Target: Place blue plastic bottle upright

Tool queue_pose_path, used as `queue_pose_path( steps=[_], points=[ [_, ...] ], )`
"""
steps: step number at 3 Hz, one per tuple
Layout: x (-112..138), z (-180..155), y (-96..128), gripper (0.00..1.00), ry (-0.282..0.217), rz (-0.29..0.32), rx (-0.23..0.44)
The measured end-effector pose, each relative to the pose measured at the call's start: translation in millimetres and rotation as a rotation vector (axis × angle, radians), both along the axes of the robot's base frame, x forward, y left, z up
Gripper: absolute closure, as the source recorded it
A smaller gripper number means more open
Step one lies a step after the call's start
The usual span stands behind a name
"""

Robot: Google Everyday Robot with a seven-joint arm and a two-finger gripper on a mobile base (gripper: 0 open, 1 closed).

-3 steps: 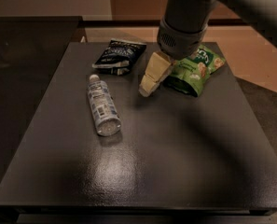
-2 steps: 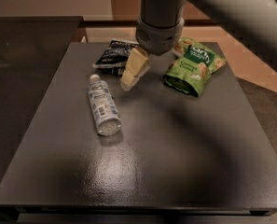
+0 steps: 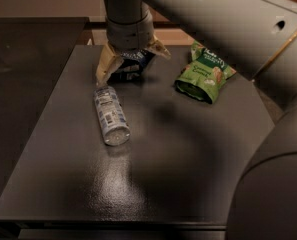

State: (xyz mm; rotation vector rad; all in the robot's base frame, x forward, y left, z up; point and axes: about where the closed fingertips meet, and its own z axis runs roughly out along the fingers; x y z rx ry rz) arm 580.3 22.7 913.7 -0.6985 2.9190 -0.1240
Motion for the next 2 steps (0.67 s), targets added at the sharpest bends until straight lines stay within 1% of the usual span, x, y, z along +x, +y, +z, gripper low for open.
queue_pose_path(
  steps=[1, 2],
  points=[
    [6.1, 1.2, 9.4, 0.0, -0.03, -0.03, 0.035],
    [9.2, 0.7, 15.9, 0.0, -0.046, -0.03, 0.041]
  ],
)
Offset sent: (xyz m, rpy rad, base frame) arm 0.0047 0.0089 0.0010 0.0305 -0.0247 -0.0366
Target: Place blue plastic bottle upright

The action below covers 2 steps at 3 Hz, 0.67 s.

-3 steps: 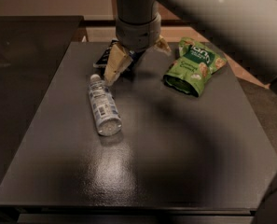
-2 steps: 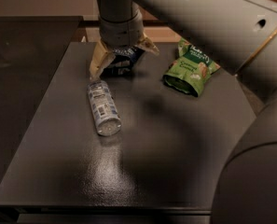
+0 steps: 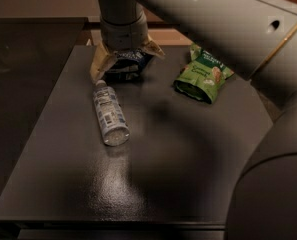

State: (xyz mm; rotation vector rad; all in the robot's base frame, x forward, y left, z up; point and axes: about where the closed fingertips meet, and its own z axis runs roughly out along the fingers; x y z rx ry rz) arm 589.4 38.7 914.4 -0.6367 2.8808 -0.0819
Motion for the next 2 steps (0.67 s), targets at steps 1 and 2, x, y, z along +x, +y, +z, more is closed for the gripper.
queue_pose_path(
  steps=[1, 2],
  points=[
    [-14, -1, 8, 0.0, 0.003, -0.019, 0.027],
    [-37, -5, 16, 0.0, 0.016, -0.032, 0.054]
  ],
)
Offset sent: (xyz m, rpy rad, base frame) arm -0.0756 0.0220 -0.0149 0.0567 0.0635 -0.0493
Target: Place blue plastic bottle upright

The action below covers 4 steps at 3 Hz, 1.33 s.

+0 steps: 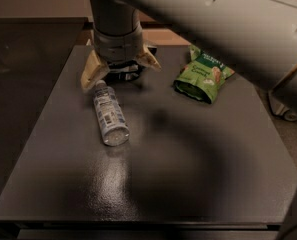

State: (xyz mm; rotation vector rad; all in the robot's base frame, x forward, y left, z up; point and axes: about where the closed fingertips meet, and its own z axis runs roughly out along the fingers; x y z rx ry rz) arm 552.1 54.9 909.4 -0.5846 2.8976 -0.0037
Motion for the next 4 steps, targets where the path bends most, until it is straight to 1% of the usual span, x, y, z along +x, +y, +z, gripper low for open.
queue_pose_path(
  steps=[1, 2, 3, 4],
  points=[
    [-22, -14, 11, 0.0, 0.025, 0.0, 0.007],
    [-30, -31, 22, 0.0, 0.055, 0.005, -0.007],
    [-32, -45, 34, 0.0, 0.086, 0.008, -0.013],
    [-30, -56, 40, 0.0, 0.108, -0.007, -0.015]
  ],
)
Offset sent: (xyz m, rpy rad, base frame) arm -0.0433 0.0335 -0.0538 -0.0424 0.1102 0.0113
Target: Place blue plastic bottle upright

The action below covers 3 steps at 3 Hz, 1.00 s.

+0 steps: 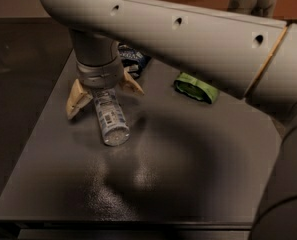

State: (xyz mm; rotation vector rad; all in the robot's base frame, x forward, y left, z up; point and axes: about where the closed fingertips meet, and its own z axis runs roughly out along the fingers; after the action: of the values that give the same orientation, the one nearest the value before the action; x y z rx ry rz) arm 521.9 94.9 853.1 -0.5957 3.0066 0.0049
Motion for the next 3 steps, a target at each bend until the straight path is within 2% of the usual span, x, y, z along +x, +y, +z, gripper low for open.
queue_pose_path(
  steps=[1, 2, 3],
  points=[
    [4.0, -7.8, 2.2, 0.0, 0.014, -0.019, -0.01],
    [5.3, -12.5, 3.0, 0.18, 0.021, -0.028, -0.023],
    [3.3, -14.9, 4.6, 0.42, 0.024, -0.027, -0.028]
  ],
)
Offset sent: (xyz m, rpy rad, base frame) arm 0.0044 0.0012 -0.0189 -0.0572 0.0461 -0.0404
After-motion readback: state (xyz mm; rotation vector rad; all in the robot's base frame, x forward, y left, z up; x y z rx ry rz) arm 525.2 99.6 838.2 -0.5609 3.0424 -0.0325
